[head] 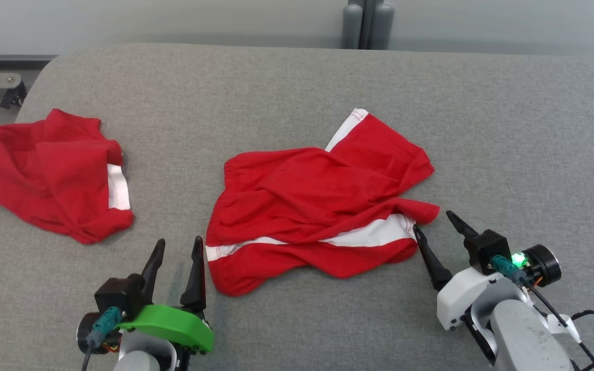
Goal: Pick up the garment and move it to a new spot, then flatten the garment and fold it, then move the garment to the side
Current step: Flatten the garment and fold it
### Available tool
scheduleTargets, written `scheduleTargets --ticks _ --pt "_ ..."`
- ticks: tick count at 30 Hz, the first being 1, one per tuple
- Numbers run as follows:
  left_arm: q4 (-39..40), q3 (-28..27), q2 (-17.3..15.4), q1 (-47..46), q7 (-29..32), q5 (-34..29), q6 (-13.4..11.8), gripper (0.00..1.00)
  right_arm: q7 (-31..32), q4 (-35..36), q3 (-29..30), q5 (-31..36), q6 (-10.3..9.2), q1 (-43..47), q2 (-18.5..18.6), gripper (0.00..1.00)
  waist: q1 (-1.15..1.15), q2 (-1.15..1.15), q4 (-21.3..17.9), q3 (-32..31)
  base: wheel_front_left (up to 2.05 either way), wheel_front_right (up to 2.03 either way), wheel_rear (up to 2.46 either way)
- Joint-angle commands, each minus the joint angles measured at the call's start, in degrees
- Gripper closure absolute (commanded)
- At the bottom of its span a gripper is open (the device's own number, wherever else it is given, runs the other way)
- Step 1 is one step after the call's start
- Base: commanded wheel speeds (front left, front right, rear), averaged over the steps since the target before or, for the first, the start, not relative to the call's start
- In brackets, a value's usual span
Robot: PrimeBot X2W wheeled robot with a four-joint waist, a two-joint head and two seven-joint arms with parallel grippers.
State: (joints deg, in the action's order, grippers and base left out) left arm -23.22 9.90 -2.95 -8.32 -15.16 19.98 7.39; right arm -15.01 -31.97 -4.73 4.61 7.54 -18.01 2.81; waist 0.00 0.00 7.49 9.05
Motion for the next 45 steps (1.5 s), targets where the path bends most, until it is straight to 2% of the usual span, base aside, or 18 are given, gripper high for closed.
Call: scheduleTargets --ticks 1,4,5,13,14,15,16,17,22,28,36,39,45 --pt "0.19 0.11 -0.05 -1.03 0.02 -0.08 0.18 0.00 -0.25 -1.03 0.24 0.78 -0.10 -0.87 0.20 0.51 0.00 0.00 1.03 1.09 0.00 0.00 0.00" --pt "0.56 0.27 -0.03 -1.60 0.02 0.36 0.18 0.00 -0.25 -2.62 0.84 2.76 -0.10 -3.23 0.21 0.68 0.00 0.00 1.87 2.19 0.00 0.00 0.00" --pt "0.88 0.31 -0.05 -1.75 0.02 0.58 0.18 0.00 -0.25 -2.97 1.23 3.26 -0.10 -4.07 0.24 1.00 0.00 0.00 2.24 2.69 0.00 0.00 0.00" --pt "2.17 1.78 -0.03 -2.92 0.02 1.93 0.18 0.00 -0.25 -3.94 3.80 5.27 -0.10 -10.80 1.61 1.00 0.00 0.00 4.07 5.04 0.00 0.00 0.00" --pt "2.27 2.07 -0.02 -3.09 0.02 2.03 0.18 0.00 -0.25 -4.48 3.99 5.67 -0.10 -11.65 1.74 0.87 0.00 0.00 4.25 5.19 0.00 0.00 0.00" --pt "2.30 2.25 -0.03 -3.17 0.02 2.10 0.18 0.00 -0.25 -5.45 4.33 6.06 -0.10 -12.10 1.94 0.59 0.00 0.00 4.36 5.26 0.00 0.00 0.00" --pt "2.28 2.50 -0.03 -3.20 0.02 2.17 0.18 0.00 -0.24 -6.81 4.89 6.39 -0.10 -12.94 2.09 0.08 0.00 0.00 4.48 5.33 0.00 0.00 0.00" --pt "2.20 2.67 -0.03 -3.26 0.02 2.24 0.18 0.00 -0.22 -7.75 5.43 6.58 -0.10 -14.01 2.09 0.00 0.00 0.00 4.56 5.36 0.00 0.00 0.00" --pt "1.69 3.12 -0.03 -3.31 0.02 2.06 0.18 0.00 -0.19 -9.36 8.53 7.42 -0.10 -15.74 1.60 0.00 0.00 0.00 4.36 4.54 0.00 0.00 0.00" --pt "1.43 0.99 -0.05 -1.41 0.02 -0.51 0.18 0.00 -0.18 -2.41 10.96 4.13 -0.10 -10.19 0.54 0.00 0.00 0.00 2.31 2.14 0.00 0.00 0.00" --pt "2.46 -3.15 -0.04 1.89 0.02 -6.50 0.18 0.00 -0.19 5.01 8.07 -3.52 -0.10 0.68 0.19 0.00 0.00 0.00 -1.02 -1.77 0.00 0.00 0.00" --pt "2.90 -3.83 -0.07 3.40 0.02 -9.23 0.17 0.00 -0.19 5.49 6.92 -5.49 -0.10 3.96 0.19 0.00 0.00 0.00 -1.81 -3.25 0.00 0.00 0.00" --pt "3.31 -3.37 -0.06 7.19 0.02 -10.16 -0.39 0.00 -0.18 4.77 5.54 -8.68 -0.10 8.95 0.17 0.00 0.00 0.00 -2.43 -5.52 0.00 0.00 0.00"
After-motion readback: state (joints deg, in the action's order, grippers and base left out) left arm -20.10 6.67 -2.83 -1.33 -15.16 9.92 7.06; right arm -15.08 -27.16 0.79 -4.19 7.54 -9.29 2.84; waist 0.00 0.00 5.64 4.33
